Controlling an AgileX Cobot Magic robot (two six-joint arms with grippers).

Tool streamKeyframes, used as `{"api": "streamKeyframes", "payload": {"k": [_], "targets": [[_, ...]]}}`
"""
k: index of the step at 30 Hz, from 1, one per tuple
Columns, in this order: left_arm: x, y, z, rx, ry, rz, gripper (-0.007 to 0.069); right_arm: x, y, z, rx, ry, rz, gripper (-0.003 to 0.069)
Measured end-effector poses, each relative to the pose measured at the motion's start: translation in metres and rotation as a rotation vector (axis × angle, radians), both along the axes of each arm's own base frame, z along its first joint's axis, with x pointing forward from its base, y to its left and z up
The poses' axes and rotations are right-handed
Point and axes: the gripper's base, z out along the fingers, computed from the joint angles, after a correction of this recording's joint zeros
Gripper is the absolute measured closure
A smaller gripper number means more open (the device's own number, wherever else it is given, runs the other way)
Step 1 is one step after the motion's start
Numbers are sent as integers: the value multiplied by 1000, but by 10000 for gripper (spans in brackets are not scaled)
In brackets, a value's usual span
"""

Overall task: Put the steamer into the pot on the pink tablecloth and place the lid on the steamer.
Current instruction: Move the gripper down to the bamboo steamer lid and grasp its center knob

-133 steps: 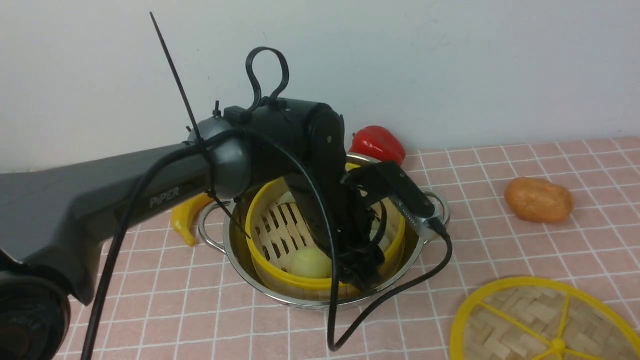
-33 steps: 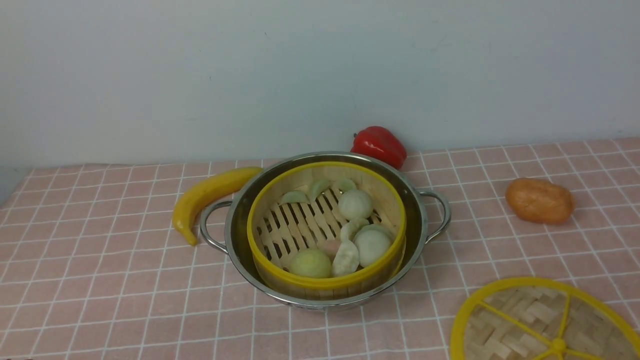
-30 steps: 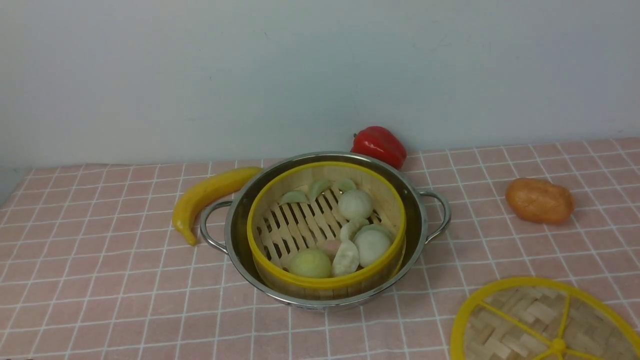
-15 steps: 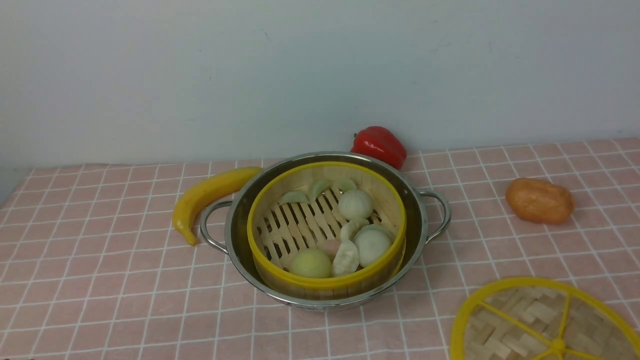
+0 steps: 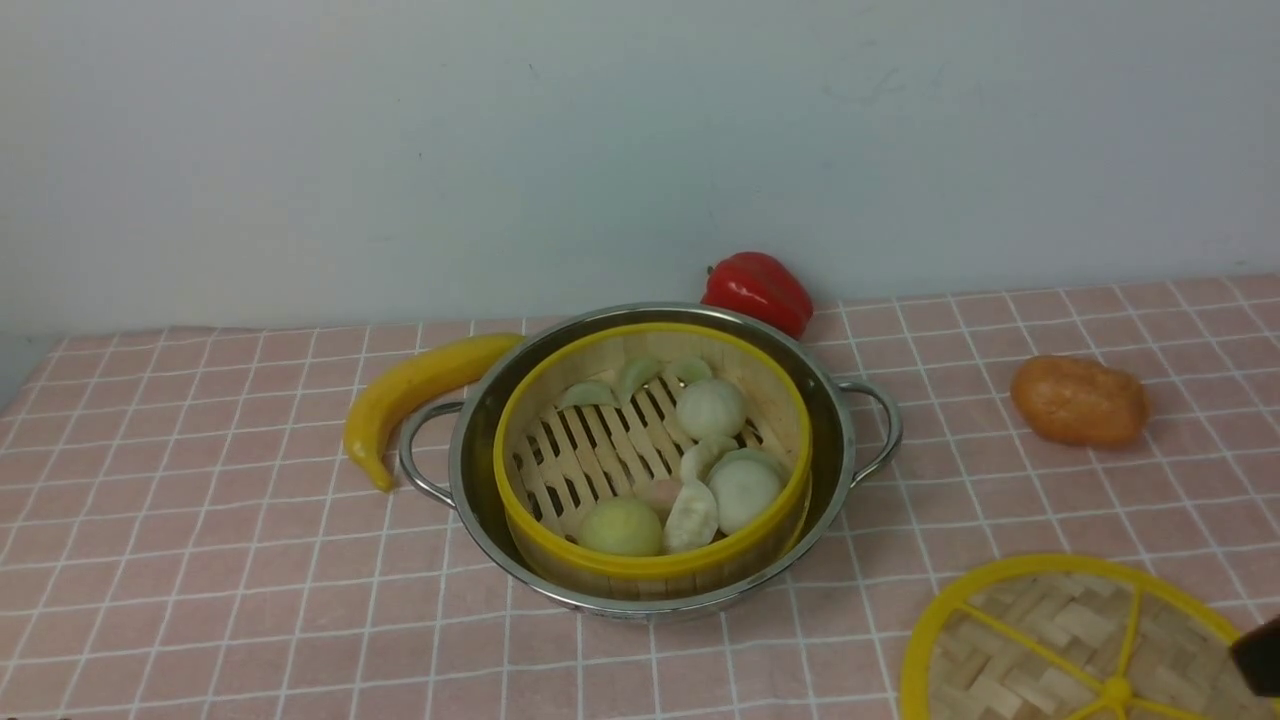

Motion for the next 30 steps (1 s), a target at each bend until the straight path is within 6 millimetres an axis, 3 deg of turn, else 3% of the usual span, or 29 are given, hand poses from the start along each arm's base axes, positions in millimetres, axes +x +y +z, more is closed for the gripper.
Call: {"api": "streamKeyframes", "payload": {"k": [6,11,23,25,27,30], "targets": [[0,0,0,0,0,0,463,43,20,-52,-105,100,42,419],[0,0,0,0,0,0,454,56,36,-83,-192,150,95,419],[0,0,0,0,0,0,433,69,41,-105,-245,155,98,424],[0,0,0,0,0,0,428,68,41,-106,-247,169,88,437],[0,0,0,0,0,0,423,67,40,-106,-253,191,70,516],[0,0,0,0,0,0,418,67,40,-104,-254,191,59,513]]}}
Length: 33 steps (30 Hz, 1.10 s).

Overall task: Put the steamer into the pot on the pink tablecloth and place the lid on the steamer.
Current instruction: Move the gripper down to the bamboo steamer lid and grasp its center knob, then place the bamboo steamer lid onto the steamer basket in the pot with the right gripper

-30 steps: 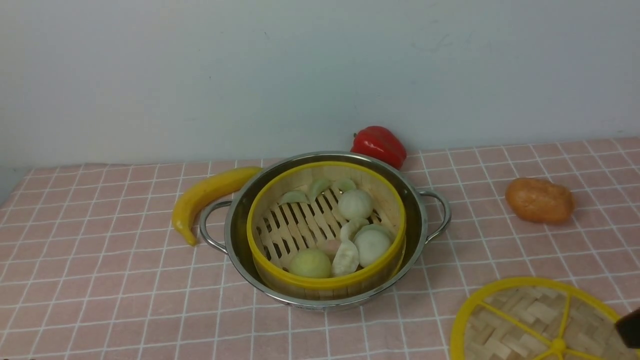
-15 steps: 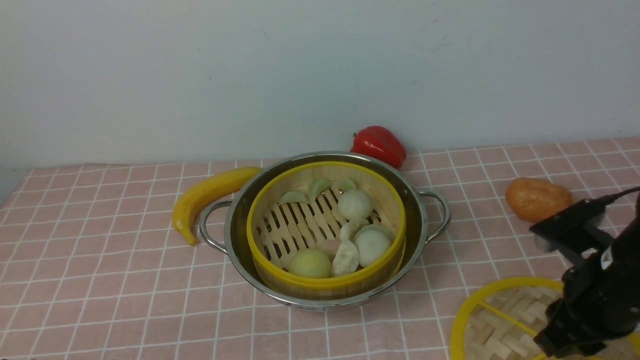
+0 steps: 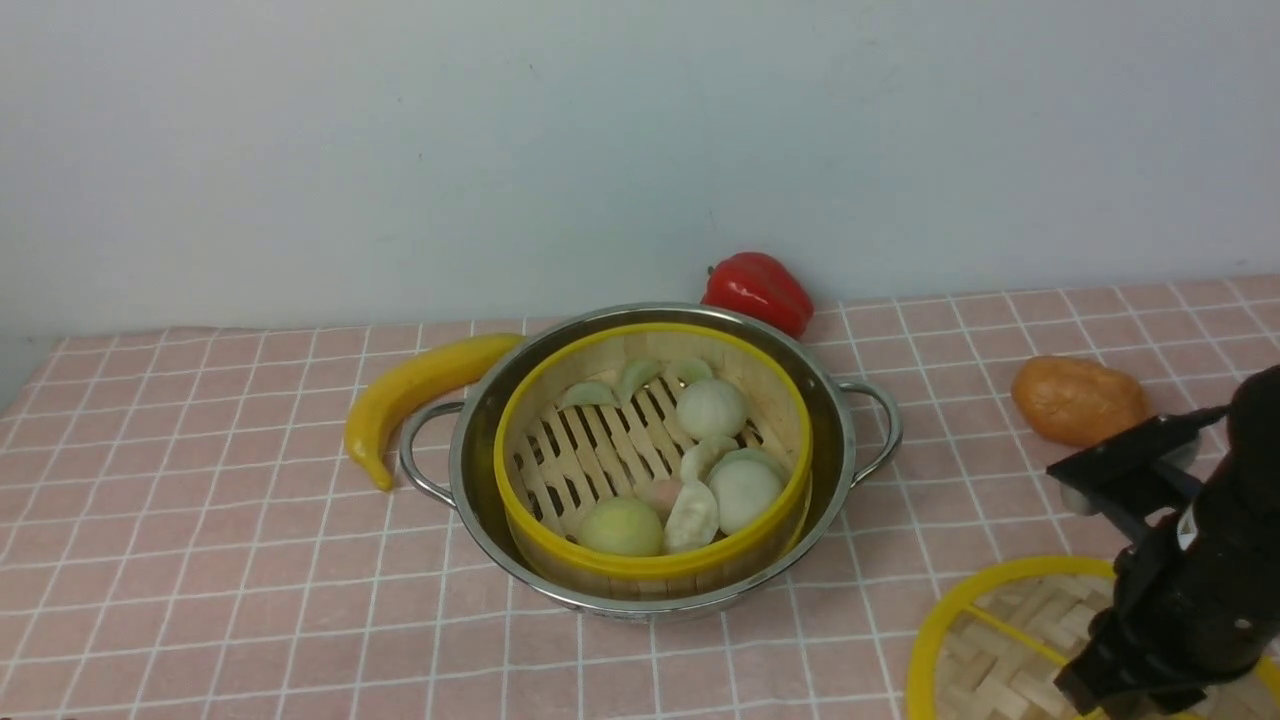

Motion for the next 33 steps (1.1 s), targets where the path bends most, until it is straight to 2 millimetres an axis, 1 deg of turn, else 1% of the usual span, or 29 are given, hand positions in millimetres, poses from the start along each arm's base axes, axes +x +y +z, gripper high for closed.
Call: {"api": "streamKeyframes", "payload": {"k": [2,4,7,9,10,11,12,14,15,16,17,19,20,21,22,23,24,25,29,33], "targets": [[0,0,0,0,0,0,413,-1,-1,5,-2,-10,-8,513],[0,0,0,0,0,0,413,-1,-1,20,10,-49,-17,513],[0,0,0,0,0,0,405,-1,0,55,62,-177,-15,513],[0,0,0,0,0,0,403,-2,3,89,130,-311,19,513],[0,0,0,0,0,0,402,-3,5,101,160,-357,39,513],[0,0,0,0,0,0,403,-3,6,106,172,-381,60,513],[0,0,0,0,0,0,403,-2,9,121,211,-437,94,513],[0,0,0,0,0,0,403,2,17,140,282,-502,180,513],[0,0,0,0,0,0,399,8,25,149,318,-529,236,513],[0,0,0,0,0,0,396,11,31,151,324,-538,283,513],[0,0,0,0,0,0,392,18,40,157,340,-563,340,513],[0,0,0,0,0,0,389,32,59,164,348,-589,437,513],[0,0,0,0,0,0,385,39,68,160,345,-577,464,513],[0,0,0,0,0,0,384,39,68,163,346,-585,465,513],[0,0,0,0,0,0,382,51,85,162,339,-584,523,513],[0,0,0,0,0,0,382,56,96,160,325,-580,567,513],[0,0,0,0,0,0,382,58,98,159,323,-579,574,513],[0,0,0,0,0,0,382,66,112,156,298,-575,625,513],[0,0,0,1,0,0,382,83,147,139,223,-555,746,513],[0,0,0,1,0,0,382,95,170,125,197,-545,798,513]]}}
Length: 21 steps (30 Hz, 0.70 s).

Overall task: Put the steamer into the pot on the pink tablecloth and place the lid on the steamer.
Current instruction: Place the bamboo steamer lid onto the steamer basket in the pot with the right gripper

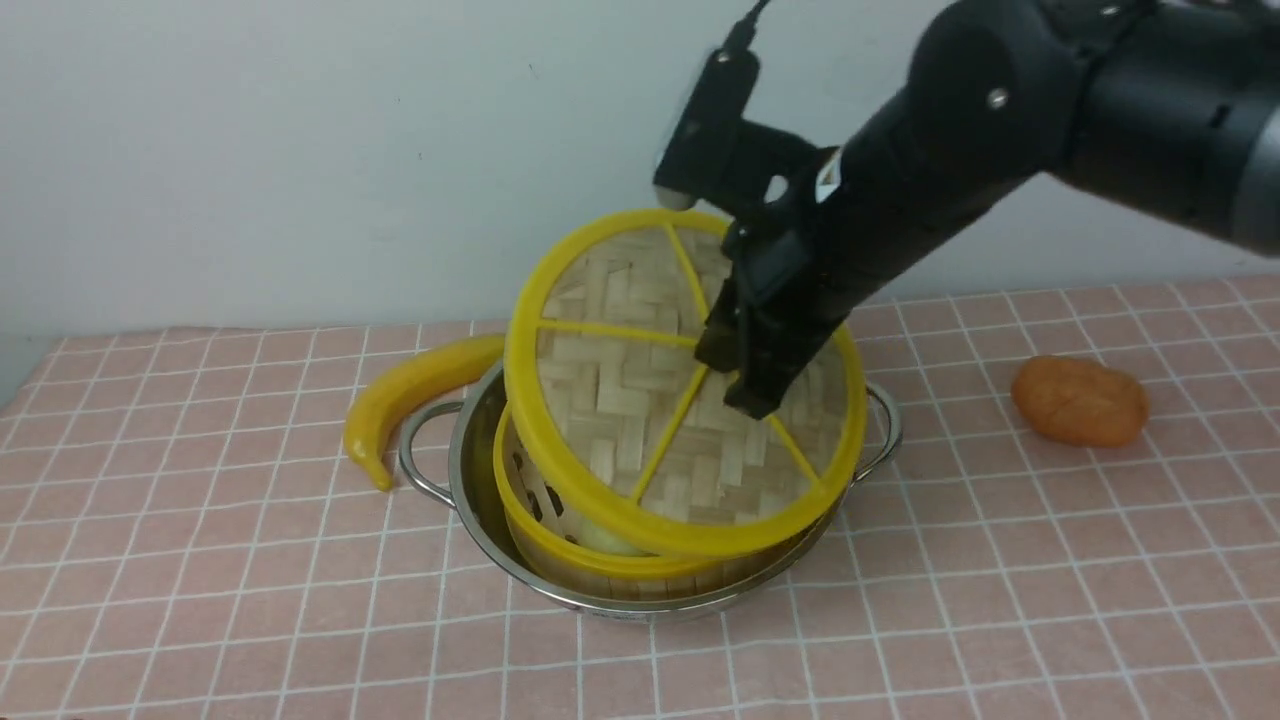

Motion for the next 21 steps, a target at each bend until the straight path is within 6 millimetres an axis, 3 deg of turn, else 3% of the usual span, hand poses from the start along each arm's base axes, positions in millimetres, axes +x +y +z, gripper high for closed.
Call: {"api": "streamKeyframes", "payload": {"k": [9,21], "targets": [[0,0,0,0,0,0,382,16,15,-25,-16,-19,19,513],[0,0,0,0,0,0,382,22,18,-36,-16,-35,17,513]]}}
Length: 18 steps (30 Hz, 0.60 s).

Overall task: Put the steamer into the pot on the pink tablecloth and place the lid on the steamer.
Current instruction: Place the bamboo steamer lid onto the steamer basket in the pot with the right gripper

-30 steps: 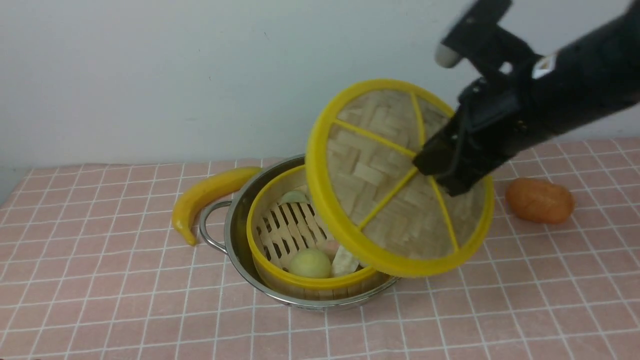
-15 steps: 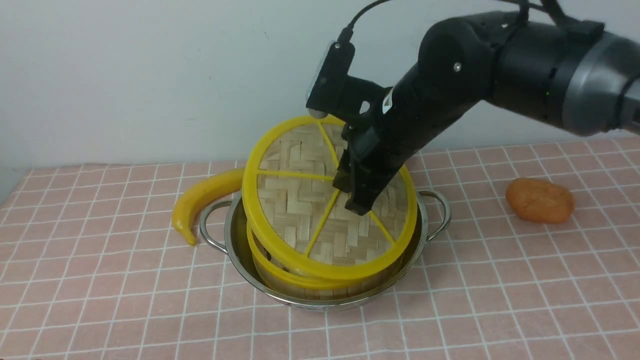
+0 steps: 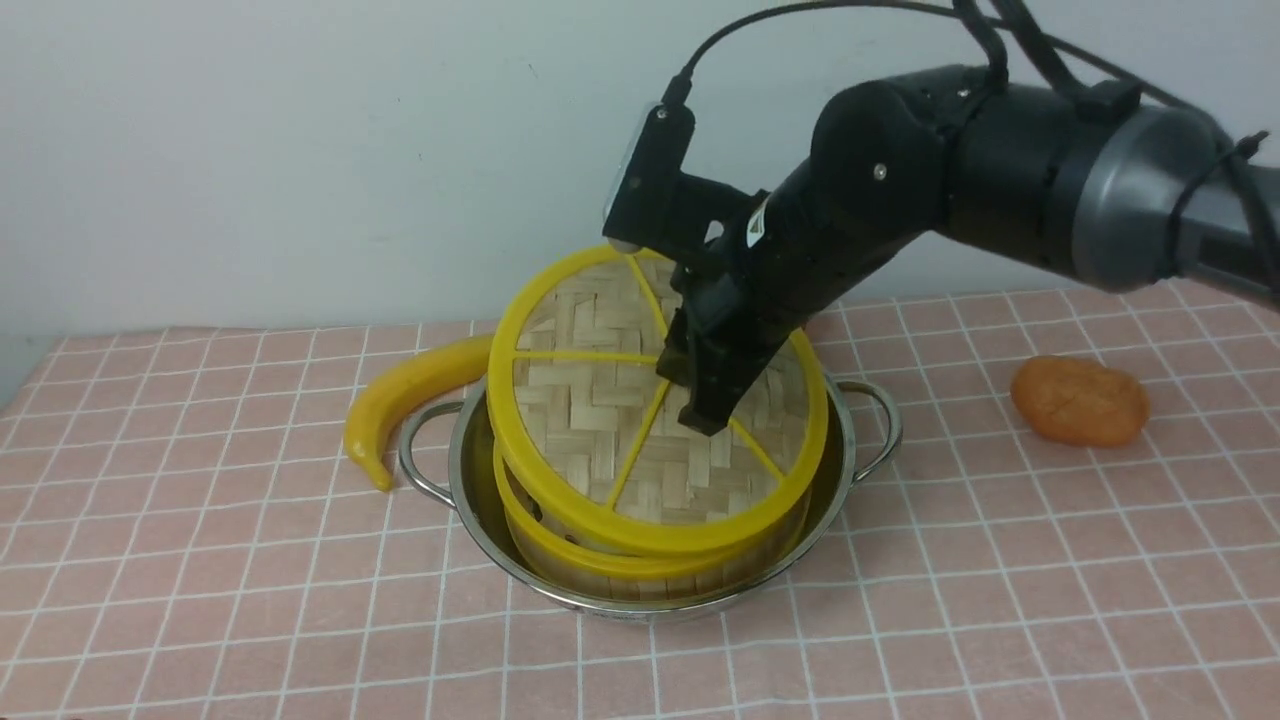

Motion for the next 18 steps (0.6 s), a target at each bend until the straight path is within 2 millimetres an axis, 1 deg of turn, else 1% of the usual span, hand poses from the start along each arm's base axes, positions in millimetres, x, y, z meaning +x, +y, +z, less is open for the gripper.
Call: {"api": "streamKeyframes", "payload": {"k": [3,7,18], "targets": [[0,0,0,0,0,0,382,3,2,-9,-5,5,-2,513],[0,0,0,0,0,0,382,7,4,-14,2,-8,-6,513],[0,0,0,0,0,0,382,11,7,-12,26,-72,25,513]]}}
